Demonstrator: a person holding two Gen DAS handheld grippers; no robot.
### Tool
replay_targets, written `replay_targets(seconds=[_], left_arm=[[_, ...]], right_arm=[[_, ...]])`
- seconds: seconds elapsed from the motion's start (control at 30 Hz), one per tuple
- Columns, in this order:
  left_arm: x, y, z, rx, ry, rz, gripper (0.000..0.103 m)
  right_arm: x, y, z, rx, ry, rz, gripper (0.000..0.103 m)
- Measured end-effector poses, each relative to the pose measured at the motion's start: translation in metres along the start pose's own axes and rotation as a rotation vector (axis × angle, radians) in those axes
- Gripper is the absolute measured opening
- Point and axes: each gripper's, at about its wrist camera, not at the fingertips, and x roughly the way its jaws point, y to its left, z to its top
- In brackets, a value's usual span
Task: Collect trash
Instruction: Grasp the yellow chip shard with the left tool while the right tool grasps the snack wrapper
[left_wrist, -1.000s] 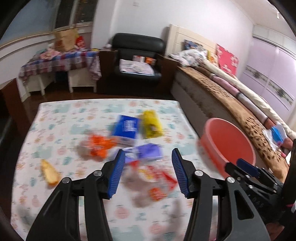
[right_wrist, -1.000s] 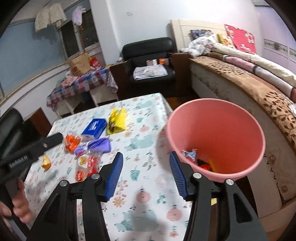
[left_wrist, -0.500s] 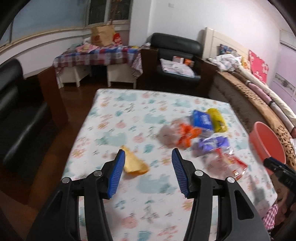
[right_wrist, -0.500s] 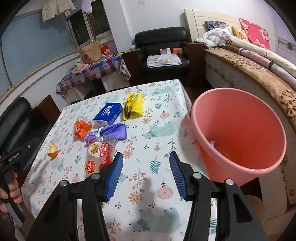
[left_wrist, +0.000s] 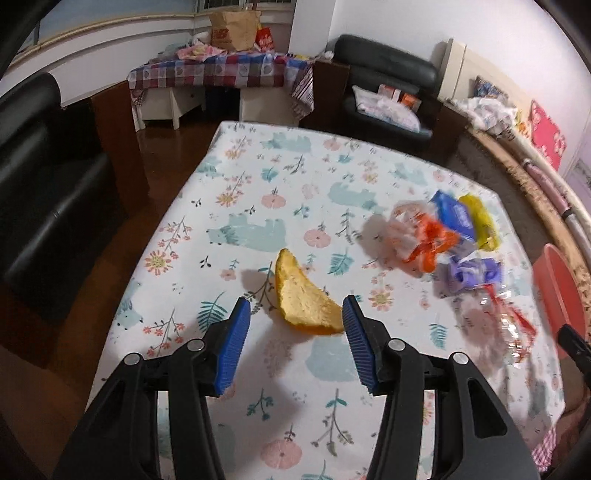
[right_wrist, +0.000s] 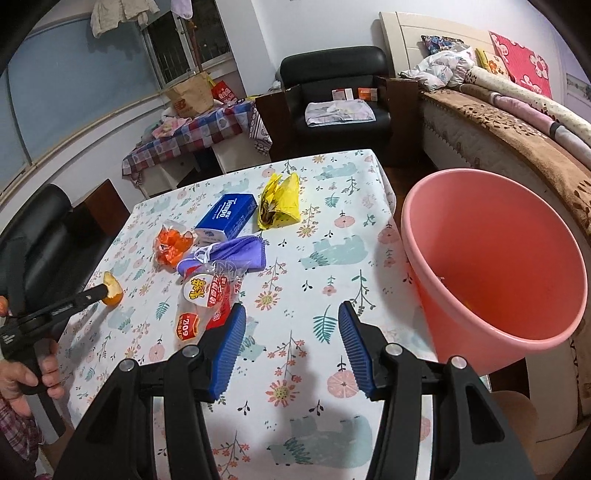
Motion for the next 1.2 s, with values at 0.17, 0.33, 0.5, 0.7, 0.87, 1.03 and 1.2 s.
replay_targets(seconds=[0.17, 0.33, 0.5, 0.7, 0.87, 1.03, 1.2], left_arm=[[0.013, 0.001, 0.001, -0.006, 0.03, 0.014, 0.038], [0.015, -0.008, -0.003, 0.037, 0.028, 0.019, 0.012], [0.01, -0.011, -0.004, 0.049, 0.018, 0.001, 0.002], [-0.009, -0.016, -0.002, 0.064, -0.016, -0.036, 0.002], [-0.021, -0.023, 0.002, 0.059, -0.032, -0.053, 0.002], [-0.03, -0.033, 0.003, 0.059, -0.045, -0.07, 0.002], [-0.031, -0.047, 0.002, 0.083, -0.047, -0.079, 0.002]], right_arm=[[0.005, 0.003, 0.002, -0.005, 0.007, 0.012, 0.052], [0.009, 0.011, 0.003, -0.022, 0.02, 0.039, 0.052], [0.01, 0.019, 0.003, -0.036, 0.035, 0.075, 0.052], [0.024, 0.031, 0.01, -0.041, 0.096, 0.115, 0.052], [0.039, 0.041, 0.018, -0.052, 0.135, 0.11, 0.052], [0.054, 0.048, 0.023, -0.061, 0.173, 0.106, 0.052], [0.067, 0.055, 0.017, -0.077, 0.209, 0.097, 0.048]])
